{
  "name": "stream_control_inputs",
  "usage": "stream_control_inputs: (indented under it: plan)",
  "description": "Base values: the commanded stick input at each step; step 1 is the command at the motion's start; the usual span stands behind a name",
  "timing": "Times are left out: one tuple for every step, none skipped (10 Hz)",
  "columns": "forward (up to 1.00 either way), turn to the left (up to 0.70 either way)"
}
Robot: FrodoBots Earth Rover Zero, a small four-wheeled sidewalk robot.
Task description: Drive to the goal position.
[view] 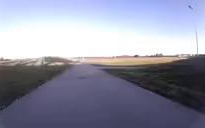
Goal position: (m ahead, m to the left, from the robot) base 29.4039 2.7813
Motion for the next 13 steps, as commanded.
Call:
stream_control_inputs:
  plan:
    - [0.70,0.09]
    - [0.70,0.09]
    - [0.70,0.09]
    - [0.70,0.09]
    - [0.70,0.09]
    - [0.70,0.09]
    - [0.70,0.09]
    - [0.70,0.10]
    - [0.70,0.10]
    - [0.70,0.11]
    - [0.70,0.11]
    - [0.70,0.12]
    - [0.70,0.12]
